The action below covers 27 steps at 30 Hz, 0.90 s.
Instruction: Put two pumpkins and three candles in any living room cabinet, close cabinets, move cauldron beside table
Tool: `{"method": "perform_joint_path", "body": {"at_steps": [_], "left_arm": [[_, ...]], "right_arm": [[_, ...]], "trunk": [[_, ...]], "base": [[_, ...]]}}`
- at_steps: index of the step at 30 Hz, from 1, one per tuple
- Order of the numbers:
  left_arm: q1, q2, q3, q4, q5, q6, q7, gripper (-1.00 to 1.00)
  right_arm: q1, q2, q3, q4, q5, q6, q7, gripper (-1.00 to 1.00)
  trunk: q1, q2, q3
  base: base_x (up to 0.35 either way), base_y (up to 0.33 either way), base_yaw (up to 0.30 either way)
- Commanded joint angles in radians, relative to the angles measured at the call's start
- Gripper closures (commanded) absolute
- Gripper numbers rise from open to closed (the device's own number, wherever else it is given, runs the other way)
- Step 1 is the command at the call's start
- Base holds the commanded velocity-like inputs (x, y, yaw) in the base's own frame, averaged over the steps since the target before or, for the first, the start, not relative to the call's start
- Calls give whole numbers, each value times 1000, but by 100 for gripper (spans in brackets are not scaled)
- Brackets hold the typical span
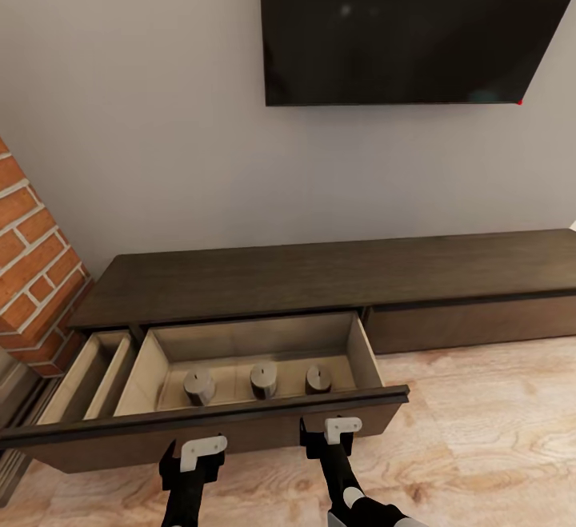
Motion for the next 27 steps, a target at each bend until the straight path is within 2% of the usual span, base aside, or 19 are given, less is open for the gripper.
{"method": "perform_joint_path", "body": {"at_steps": [1,11,19,27], "left_arm": [[-1,1,-5,0,10,-6,5,-100],[-1,1,-5,0,11,-6,6,-100],[-2,1,-5,0,10,-6,6,-100],[-1,1,-5,0,11,-6,6,-100]], "right_arm": [[-1,0,9,-1,-3,-1,-9,-100],[-1,0,9,-1,-3,0,-9,-100],[-1,-3,9,-1,-3,2,-9,-100],[-1,-3,9,-1,-3,2,-9,-100]], "trunk": [[0,0,-1],[0,0,-1],[0,0,-1],[0,0,-1]], "base": [[9,0,0],[164,30,0],[41,7,0],[228,65,0]]}}
